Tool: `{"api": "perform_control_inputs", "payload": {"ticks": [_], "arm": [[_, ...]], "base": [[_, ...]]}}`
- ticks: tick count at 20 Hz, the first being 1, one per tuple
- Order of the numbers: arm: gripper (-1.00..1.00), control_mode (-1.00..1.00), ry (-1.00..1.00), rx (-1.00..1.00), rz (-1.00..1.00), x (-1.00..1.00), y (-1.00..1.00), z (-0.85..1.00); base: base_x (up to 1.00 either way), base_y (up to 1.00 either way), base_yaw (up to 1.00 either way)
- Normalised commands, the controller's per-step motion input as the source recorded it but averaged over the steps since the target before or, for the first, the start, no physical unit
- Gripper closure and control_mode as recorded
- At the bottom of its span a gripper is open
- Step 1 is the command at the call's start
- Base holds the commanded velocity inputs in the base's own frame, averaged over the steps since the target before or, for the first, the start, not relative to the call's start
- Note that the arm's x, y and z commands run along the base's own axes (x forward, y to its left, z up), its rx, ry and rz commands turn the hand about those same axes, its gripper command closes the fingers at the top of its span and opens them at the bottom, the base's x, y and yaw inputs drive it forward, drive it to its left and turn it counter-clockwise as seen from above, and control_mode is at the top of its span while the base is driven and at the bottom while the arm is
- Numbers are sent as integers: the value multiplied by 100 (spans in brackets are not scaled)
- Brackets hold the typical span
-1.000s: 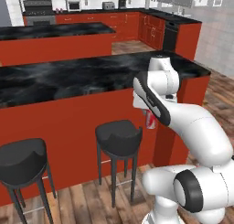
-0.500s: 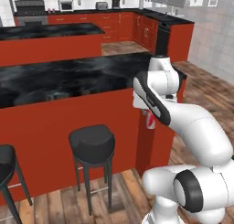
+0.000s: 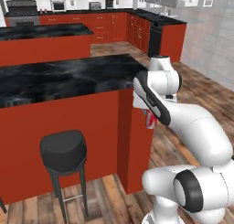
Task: Four empty soda cans are scattered around the kitchen. Gather all the cans and cluster them next to the stove for recycling.
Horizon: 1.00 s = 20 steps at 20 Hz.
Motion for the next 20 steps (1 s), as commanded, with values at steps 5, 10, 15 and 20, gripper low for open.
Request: {"api": "perform_control_inputs", "payload": {"ticks": [5,10,15,20], "arm": [[100,100,0,0,0,0,0,0],[100,100,0,0,0,0,0,0],[100,100,0,0,0,0,0,0],[100,100,0,0,0,0,0,0]], "base": [[0,-68,0],[0,-68,0],[0,-68,0],[1,-68,0]]}}
